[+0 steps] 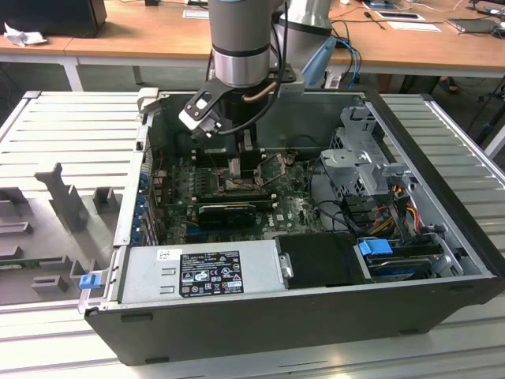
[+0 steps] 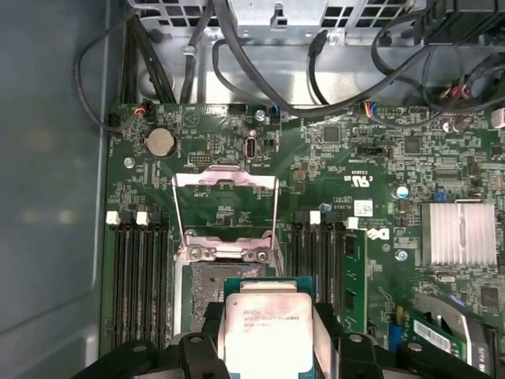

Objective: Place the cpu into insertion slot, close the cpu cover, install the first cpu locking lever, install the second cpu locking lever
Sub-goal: 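Place the cpu into insertion slot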

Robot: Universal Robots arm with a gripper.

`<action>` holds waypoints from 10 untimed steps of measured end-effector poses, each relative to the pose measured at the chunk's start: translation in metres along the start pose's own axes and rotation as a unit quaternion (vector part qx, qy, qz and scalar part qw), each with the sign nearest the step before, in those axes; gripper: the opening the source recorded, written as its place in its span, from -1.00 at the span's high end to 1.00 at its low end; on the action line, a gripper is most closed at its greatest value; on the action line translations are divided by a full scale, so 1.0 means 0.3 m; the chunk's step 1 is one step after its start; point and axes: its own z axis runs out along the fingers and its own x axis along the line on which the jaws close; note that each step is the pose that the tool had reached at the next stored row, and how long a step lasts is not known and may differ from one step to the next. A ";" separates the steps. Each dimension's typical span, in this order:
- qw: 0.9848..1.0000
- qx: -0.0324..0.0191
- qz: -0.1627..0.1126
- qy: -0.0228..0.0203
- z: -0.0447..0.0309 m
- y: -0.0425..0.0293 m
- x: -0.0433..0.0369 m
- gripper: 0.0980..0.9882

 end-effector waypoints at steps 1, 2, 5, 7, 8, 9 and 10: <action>1.000 0.000 0.000 0.000 0.007 -0.001 0.001 0.03; 1.000 0.000 0.000 0.000 0.014 -0.002 0.002 0.03; 1.000 0.000 0.000 0.000 0.033 -0.004 0.010 0.03; 1.000 0.000 0.000 0.000 0.040 -0.004 0.021 0.03; 1.000 0.000 0.000 0.000 0.043 -0.004 0.026 0.03; 1.000 0.000 0.000 0.000 0.047 -0.005 0.032 0.03; 1.000 0.000 0.000 0.000 0.053 -0.005 0.036 0.03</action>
